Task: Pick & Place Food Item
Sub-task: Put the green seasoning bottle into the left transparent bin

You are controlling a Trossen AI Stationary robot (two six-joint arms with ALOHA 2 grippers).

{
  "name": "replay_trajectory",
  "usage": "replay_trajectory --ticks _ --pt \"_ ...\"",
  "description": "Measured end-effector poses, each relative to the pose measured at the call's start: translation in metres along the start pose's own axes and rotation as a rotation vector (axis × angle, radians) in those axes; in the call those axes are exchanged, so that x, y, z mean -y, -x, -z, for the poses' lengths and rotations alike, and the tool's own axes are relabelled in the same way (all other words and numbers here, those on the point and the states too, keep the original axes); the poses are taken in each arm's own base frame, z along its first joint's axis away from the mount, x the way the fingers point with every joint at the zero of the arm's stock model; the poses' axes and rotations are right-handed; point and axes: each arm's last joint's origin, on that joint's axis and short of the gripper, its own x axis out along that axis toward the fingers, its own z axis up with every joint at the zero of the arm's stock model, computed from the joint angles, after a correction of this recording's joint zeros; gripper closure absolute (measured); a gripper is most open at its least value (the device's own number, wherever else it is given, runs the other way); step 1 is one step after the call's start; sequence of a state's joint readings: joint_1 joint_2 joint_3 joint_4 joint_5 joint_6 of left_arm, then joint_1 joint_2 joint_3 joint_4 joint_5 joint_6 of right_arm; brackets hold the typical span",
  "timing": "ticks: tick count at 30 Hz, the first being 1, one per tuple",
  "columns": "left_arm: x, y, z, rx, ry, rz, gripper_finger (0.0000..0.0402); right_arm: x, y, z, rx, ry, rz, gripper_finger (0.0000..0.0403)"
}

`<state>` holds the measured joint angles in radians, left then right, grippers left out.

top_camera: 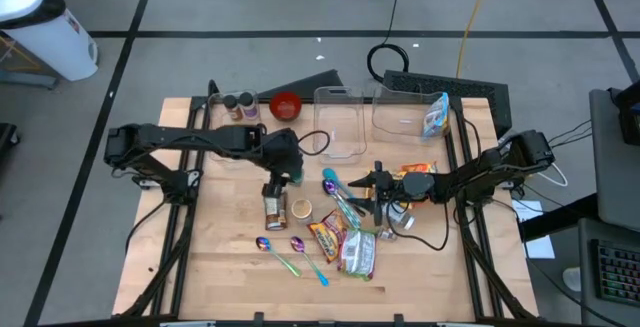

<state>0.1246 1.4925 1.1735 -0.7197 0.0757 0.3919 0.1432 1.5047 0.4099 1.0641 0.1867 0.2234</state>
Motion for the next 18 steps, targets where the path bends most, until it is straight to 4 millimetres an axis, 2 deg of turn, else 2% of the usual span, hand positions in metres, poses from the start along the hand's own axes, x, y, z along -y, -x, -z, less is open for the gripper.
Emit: replay_trajectory --ticks 6,12,18 --pt "-0.01 0.031 -0.009 -0.028 0.007 -0.001 0.0207 0.0 0.0 0.0 0.0 0.0 0.0 0.0187" --pt "-0.025 0.068 0.009 -0.009 0.112 -0.061 0.0207 0.0 0.0 -0.001 0.009 -0.002 -0.002 0.0185" --pt "-0.028 0.123 0.032 0.101 0.197 -0.177 0.0207 0.0 0.0 -0.001 0.009 -0.002 -0.002 0.0185"
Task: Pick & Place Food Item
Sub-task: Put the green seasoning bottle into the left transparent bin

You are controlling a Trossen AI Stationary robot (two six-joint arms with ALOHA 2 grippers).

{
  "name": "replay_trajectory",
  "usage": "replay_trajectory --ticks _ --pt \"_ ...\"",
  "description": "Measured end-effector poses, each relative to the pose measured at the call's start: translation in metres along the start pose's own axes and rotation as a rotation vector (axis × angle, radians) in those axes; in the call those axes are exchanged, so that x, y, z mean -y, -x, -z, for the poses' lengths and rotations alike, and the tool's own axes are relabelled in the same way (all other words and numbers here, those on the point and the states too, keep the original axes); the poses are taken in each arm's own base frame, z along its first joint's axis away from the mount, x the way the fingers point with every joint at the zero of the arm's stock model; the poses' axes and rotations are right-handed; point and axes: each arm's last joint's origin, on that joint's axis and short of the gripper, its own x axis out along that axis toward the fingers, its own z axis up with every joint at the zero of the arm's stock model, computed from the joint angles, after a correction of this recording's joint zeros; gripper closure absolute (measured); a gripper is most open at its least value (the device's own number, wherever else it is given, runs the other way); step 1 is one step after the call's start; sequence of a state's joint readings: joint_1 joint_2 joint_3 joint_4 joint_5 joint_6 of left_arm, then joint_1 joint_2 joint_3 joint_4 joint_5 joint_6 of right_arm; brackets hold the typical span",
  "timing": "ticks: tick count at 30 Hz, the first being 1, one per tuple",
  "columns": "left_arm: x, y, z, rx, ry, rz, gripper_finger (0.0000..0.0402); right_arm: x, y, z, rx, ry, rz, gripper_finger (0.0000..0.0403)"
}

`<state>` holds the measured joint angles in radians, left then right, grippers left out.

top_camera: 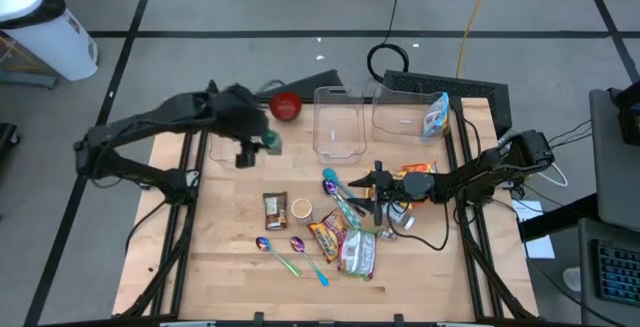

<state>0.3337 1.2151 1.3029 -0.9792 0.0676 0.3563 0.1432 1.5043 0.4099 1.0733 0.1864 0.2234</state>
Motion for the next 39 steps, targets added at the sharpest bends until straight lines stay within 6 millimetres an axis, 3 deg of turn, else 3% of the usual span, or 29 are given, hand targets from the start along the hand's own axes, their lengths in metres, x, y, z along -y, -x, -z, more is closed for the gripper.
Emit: replay_trajectory --ticks 9,16,24,33,39 --pt "-0.008 0.066 0.039 -0.011 0.204 -0.315 0.0207 0.0 0.0 -0.001 0.008 -0.002 -0.001 0.0184" --pt "-0.015 0.077 0.061 -0.127 0.421 -0.462 0.0207 0.0 0.0 -0.001 0.012 0.005 -0.001 0.0189" --pt "-0.032 0.043 0.089 -0.21 0.633 -0.642 0.0207 0.0 0.0 -0.001 0.014 0.003 -0.002 0.019" --pt "-0.044 -0.011 0.125 -0.159 0.782 -0.667 0.0207 0.0 0.0 -0.001 0.014 -0.002 -0.003 0.0191" --pt "-0.045 -0.031 0.15 -0.178 0.869 -0.696 0.0207 0.0 0.0 -0.001 0.015 -0.002 -0.002 0.019"
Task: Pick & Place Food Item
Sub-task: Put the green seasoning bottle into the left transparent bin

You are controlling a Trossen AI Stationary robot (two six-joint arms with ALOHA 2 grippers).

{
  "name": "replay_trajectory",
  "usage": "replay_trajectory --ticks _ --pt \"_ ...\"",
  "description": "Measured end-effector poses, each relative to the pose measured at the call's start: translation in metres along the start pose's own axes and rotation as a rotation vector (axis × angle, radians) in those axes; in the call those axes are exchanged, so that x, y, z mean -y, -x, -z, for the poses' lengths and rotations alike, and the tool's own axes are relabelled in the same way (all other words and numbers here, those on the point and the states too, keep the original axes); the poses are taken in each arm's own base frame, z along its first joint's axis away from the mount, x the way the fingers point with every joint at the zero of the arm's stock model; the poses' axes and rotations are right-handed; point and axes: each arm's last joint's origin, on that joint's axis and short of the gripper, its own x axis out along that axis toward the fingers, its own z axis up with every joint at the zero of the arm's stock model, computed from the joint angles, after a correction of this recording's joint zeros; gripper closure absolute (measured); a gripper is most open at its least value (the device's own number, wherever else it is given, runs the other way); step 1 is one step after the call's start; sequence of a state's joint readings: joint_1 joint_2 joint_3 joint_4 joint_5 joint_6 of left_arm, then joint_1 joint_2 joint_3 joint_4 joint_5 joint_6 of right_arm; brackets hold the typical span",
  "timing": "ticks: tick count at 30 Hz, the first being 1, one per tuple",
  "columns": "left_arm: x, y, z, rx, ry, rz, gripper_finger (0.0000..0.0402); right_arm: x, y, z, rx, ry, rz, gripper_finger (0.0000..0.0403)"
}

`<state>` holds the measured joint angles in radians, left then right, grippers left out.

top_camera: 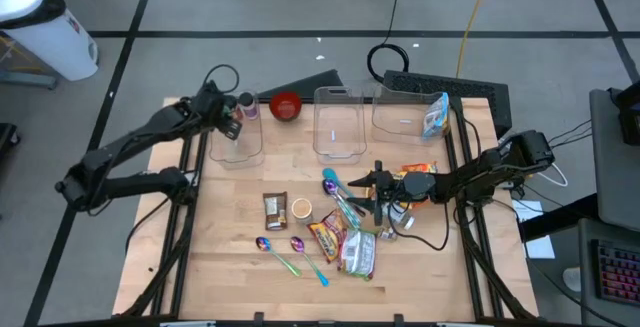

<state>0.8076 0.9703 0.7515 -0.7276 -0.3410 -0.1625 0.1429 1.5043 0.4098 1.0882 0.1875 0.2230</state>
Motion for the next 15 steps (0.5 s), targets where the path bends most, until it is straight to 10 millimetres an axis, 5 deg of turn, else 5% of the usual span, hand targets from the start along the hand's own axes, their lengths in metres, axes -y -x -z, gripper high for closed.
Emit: replay_trajectory --ticks 15 --pt "-0.004 -0.032 0.019 0.053 0.211 -0.036 0.0207 0.0 0.0 0.0 0.0 0.003 0.002 0.0191"
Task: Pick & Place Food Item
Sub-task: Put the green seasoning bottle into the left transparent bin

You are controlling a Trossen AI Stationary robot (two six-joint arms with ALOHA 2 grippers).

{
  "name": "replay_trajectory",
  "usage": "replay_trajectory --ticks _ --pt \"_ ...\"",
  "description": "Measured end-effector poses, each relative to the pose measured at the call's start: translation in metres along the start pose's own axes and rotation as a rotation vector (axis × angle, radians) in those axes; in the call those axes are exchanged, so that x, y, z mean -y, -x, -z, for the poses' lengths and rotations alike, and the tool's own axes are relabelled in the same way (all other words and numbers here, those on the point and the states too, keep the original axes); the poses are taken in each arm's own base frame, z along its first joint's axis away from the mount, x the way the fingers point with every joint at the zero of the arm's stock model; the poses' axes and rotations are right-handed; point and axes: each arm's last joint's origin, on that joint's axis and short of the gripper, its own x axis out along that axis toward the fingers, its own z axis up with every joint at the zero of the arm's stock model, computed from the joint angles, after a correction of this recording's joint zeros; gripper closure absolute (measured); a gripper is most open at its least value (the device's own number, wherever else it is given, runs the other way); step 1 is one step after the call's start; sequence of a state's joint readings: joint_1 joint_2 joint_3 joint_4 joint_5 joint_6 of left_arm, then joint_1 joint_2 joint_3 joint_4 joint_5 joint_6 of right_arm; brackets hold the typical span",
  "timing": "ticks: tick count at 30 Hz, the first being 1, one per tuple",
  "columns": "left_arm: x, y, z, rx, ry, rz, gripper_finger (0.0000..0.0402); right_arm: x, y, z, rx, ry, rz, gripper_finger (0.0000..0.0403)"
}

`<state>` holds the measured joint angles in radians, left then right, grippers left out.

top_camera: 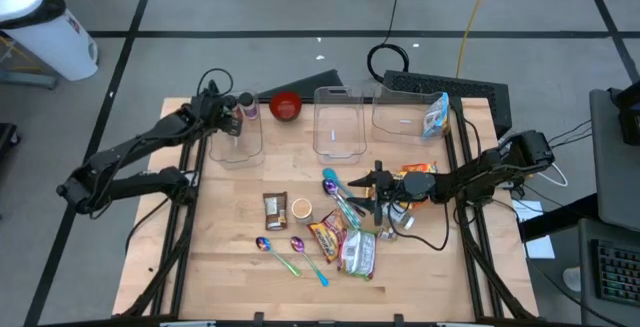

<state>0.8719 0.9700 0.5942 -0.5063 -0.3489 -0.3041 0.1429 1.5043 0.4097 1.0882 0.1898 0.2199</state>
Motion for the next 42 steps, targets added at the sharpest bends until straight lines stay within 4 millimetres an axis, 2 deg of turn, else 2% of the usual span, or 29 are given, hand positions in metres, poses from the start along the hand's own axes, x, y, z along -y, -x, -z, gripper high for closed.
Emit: replay_trajectory --ticks 18,30,42 --pt "0.001 -0.01 0.01 0.021 0.058 0.011 0.0207 0.0 0.0 0.0 0.0 0.004 0.0 0.019" --pt "0.007 -0.029 0.011 -0.012 0.059 -0.012 0.0207 0.0 0.0 0.0 0.0 0.003 0.0 0.019" --pt "0.007 -0.03 0.014 -0.042 0.05 -0.02 0.0208 0.0 0.0 0.0 0.0 0.004 0.001 0.0191"
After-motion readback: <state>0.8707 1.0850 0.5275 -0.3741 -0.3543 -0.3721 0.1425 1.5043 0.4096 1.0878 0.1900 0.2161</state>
